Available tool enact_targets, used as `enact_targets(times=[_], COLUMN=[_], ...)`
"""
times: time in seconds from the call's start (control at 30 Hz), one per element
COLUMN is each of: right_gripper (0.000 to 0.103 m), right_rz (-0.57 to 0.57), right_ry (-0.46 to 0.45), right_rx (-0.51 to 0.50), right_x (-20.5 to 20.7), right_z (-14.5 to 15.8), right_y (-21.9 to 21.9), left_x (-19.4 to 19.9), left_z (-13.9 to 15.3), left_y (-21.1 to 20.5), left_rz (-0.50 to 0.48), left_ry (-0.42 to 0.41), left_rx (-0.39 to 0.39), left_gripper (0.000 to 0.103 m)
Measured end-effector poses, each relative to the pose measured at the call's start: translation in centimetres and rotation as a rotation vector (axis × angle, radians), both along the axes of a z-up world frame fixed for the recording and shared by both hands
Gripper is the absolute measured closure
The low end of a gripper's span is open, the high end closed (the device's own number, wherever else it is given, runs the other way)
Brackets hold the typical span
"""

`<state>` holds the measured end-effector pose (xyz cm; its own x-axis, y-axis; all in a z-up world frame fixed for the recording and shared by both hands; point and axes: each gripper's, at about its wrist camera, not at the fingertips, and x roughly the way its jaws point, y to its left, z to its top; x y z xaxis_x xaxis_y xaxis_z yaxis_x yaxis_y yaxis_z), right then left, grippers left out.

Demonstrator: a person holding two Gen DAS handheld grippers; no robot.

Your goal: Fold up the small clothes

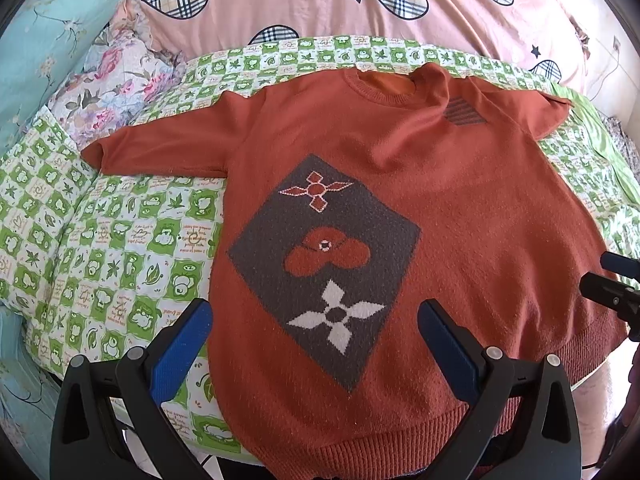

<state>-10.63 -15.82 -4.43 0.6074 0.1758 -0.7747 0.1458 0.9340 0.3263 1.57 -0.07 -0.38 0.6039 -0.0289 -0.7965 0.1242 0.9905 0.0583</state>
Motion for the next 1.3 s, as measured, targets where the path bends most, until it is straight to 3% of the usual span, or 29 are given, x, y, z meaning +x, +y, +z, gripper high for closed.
enact_targets(times=[0.77, 1.17, 1.3], right_gripper=[0.0, 0.0, 0.0], right_rz=[-0.033, -0.136, -0.184], right_ry=[-0.001, -0.018, -0.049], right_rx=[0.048, 0.096, 0.094], right_x=[1.2, 2.2, 2.7], right_z=[-0.4, -0.7, -0.6], right_y=[-2.7, -8.7, -12.4], left_x=[1.9, 4.6, 5.7], left_z=[-0.4, -1.1, -0.8], left_y=[-0.4, -0.7, -1.0], left_rz=[-0.016, 0.005, 0.005], left_ry=[0.009, 0.044, 0.019], left_rx=[0.043, 0.035, 0.037], left_gripper=[0.001, 0.0, 0.001])
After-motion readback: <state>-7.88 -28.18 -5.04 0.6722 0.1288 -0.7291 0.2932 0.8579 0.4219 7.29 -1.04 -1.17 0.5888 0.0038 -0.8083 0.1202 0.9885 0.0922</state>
